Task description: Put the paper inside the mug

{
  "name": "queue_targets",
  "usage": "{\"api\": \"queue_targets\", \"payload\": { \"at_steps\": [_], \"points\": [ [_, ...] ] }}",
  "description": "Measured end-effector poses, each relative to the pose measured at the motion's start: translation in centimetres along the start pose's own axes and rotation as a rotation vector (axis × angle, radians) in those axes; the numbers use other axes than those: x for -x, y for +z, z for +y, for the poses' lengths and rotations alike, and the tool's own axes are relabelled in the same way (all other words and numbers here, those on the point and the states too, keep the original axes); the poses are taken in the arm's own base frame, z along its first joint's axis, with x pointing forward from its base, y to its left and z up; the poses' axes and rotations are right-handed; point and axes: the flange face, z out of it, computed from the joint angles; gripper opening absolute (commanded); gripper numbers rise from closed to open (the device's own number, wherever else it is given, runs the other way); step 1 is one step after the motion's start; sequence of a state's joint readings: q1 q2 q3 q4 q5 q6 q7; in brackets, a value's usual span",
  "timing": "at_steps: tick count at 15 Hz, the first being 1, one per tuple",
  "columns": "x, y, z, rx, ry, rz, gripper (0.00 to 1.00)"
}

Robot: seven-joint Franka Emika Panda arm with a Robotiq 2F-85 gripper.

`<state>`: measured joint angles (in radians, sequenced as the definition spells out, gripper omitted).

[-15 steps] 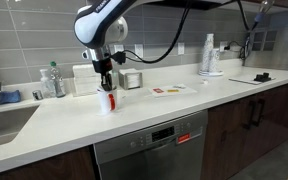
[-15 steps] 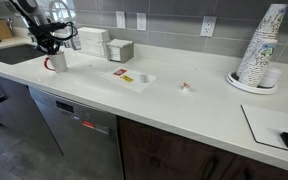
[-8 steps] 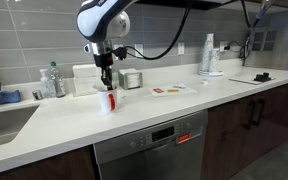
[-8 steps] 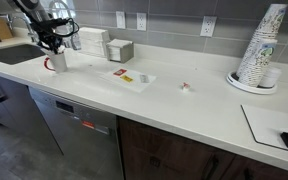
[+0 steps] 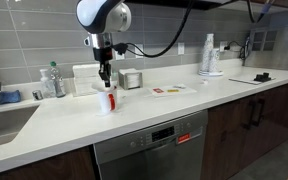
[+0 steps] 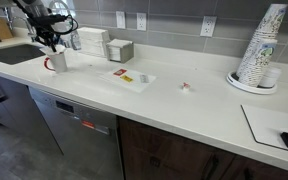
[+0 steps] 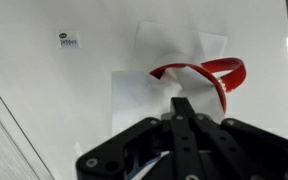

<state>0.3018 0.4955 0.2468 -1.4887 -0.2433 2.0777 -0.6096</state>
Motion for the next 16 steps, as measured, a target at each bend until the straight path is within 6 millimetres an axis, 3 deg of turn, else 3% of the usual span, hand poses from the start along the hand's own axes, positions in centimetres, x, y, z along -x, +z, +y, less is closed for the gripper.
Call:
{"api": "queue_targets", "payload": {
  "at_steps": [3,4,5,9,14,16],
  "points": [
    [0.1,-1.0,0.2,0.009,0.008,0.012,0.00],
    [0.2,-1.3,0.3,0.010,0.011,0.016,0.26],
    [0.3,-1.7,0.3,0.003,0.017,0.020,0.27],
    [2.1,-4.5,0.2,-0.068,0.072,0.018,0.55],
    [7.8,-8.6,1.4,-0.074,0.199,0.028,0.93],
    [10.8,-9.3,1.5,-0.085,0.275,0.024,1.00]
  ]
}}
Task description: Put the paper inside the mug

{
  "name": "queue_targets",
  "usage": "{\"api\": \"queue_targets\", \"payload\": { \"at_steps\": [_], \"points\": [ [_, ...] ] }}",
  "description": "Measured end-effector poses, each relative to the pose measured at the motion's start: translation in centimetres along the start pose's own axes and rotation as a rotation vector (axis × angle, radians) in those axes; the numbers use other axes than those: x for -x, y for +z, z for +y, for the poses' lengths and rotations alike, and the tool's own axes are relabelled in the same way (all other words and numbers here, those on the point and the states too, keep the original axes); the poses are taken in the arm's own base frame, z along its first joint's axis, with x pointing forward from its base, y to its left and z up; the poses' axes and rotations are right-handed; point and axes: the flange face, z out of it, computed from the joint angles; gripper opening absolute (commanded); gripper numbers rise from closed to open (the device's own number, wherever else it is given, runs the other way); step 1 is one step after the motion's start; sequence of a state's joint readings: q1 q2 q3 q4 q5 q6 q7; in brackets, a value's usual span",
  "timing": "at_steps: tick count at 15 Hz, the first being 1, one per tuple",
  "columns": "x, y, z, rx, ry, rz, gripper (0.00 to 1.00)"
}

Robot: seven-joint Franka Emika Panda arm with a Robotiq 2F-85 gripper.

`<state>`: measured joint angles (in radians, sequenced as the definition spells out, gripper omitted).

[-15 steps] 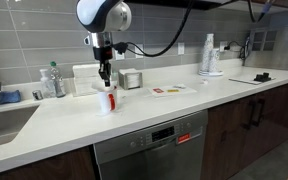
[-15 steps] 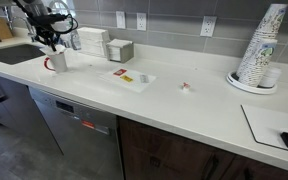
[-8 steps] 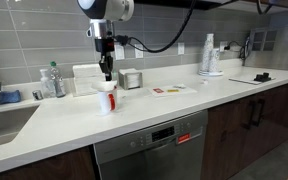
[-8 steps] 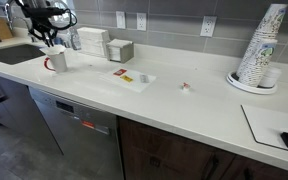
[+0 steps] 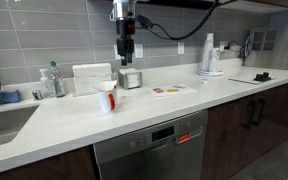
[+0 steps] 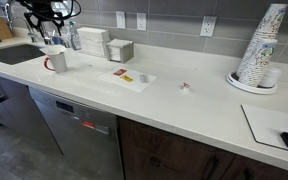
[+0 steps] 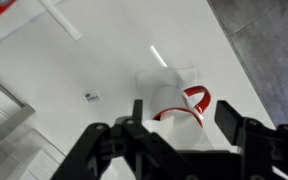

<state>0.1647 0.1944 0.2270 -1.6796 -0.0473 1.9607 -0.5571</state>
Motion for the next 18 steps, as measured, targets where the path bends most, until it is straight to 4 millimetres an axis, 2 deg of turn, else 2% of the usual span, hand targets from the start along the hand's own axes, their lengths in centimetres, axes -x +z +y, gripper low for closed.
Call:
{"api": "queue_targets", "payload": {
  "at_steps": [4,9,15,18],
  "points": [
    [6.4,-1.0,1.4,-0.033,0.172,-0.005,1.00],
    [13.2,-3.2,1.4,-0.027,0.368,-0.026,1.00],
    [19.3,-7.3,-1.0,0.016,0.653,-0.198,1.00],
    [22.6,-8.5,-0.7,0.016,0.758,-0.169,1.00]
  ]
}}
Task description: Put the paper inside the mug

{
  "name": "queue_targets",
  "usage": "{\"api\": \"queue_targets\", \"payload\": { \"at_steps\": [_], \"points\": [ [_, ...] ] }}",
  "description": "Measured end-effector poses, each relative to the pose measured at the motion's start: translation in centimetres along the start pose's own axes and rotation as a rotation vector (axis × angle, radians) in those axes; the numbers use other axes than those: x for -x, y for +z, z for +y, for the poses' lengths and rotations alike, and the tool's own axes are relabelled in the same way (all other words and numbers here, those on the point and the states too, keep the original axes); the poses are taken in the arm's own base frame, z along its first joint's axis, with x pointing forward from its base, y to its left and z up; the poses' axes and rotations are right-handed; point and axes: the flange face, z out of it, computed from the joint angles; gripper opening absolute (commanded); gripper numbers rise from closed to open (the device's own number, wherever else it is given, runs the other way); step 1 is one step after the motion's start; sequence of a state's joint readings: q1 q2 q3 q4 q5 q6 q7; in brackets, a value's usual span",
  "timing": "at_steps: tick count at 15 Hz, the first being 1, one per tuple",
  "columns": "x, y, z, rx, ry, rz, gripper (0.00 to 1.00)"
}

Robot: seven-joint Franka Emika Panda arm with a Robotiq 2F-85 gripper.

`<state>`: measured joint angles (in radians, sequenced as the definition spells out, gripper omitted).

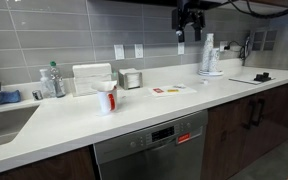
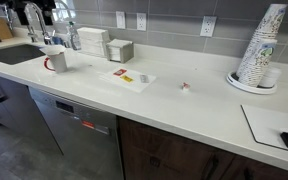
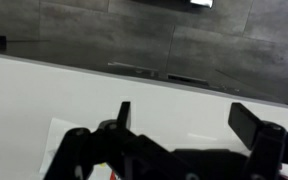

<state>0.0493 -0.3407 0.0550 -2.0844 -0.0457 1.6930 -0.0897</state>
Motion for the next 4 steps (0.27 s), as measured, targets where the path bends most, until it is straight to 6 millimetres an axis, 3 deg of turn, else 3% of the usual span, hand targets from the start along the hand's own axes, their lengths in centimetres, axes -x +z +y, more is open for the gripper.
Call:
{"api": "queue_targets", "payload": {
  "at_steps": [2,4],
  "points": [
    [0.78,-0.16,1.35,-0.005,-0.010,0.058,1.00],
    [1.24,-0.09,1.48,-0.007,-0.013,0.070,1.00]
  ]
}}
